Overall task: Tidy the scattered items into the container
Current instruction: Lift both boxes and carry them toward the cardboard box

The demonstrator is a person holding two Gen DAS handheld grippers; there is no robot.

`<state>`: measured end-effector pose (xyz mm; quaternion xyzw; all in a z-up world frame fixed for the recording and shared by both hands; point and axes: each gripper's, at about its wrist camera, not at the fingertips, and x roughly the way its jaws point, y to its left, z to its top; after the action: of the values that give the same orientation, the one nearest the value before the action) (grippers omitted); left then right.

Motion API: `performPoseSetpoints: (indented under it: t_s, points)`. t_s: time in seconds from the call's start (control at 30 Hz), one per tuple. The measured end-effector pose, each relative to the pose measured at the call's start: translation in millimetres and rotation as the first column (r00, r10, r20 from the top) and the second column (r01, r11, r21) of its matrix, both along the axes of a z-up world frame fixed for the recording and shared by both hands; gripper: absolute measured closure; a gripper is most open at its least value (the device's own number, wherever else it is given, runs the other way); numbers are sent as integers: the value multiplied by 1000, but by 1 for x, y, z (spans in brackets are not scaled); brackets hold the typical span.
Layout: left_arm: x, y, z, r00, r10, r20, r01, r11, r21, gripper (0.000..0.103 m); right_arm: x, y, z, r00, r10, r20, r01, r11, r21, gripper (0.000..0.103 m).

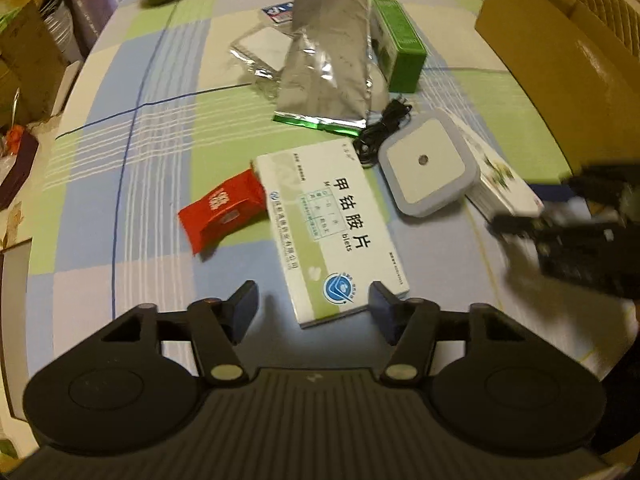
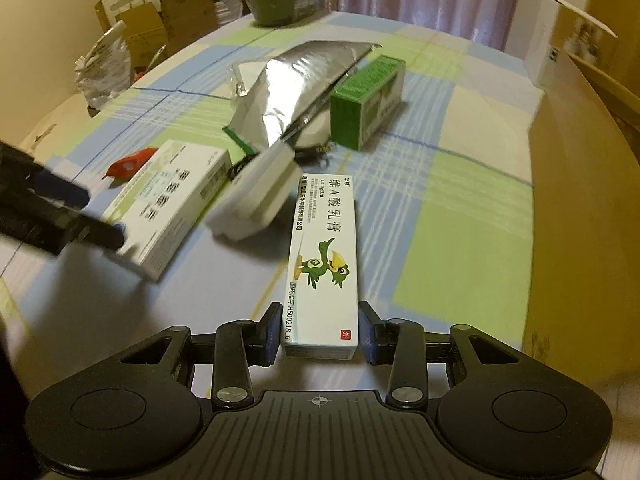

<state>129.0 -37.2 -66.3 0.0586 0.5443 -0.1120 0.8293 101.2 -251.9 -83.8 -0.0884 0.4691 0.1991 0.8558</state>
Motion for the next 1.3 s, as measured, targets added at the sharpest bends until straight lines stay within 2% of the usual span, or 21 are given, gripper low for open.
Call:
performPoseSetpoints:
  t_s: [0.07, 0.2, 0.27, 0.3, 0.47, 0.73, 0.83, 1.0, 1.1, 1.3]
  points:
    - [3, 0, 0, 1000, 29, 2, -29, 999, -23, 32, -10, -2, 1, 1000, -6, -2, 6, 1000, 2, 61]
    - [15, -12, -4, 999, 51, 18, -50, 998, -39, 27, -19, -2, 0, 1000, -13, 14, 13, 1000, 3, 60]
    - [20, -19, -9, 999, 49, 22, -48, 998, -32, 29, -17, -2, 0, 1000, -14, 11, 14, 1000, 5, 44]
    - [23, -22, -12, 999, 47, 21, -46, 999, -20, 30, -17, -1, 0, 1000, -16, 20, 16, 1000, -1, 28]
    - [24, -26, -17, 1000, 14, 4, -14, 1000, 8, 33, -13, 3, 0, 999, 10, 33, -10, 1000, 5, 28]
    - [-12, -17, -2, 996, -68, -56, 68, 998, -3, 33, -7, 10, -2, 999, 26, 24, -26, 1000, 17, 28]
    - [-13, -17, -3, 998, -51, -44, 51, 999, 15, 26, -6, 11, -2, 1000, 21, 24, -21, 1000, 19, 28]
    - [-2, -21, -12, 999, -22, -50, 23, 999, 28, 26, -4, 9, -1, 1000, 13, 20, -14, 1000, 19, 28]
    - [2, -24, -18, 997, -22, -73, 25, 999, 43, 32, -2, 9, -3, 1000, 13, 16, -14, 1000, 19, 28]
    - [-3, -22, -15, 998, -17, -64, 19, 999, 35, 34, 5, 12, -4, 1000, 10, 18, -10, 1000, 24, 28]
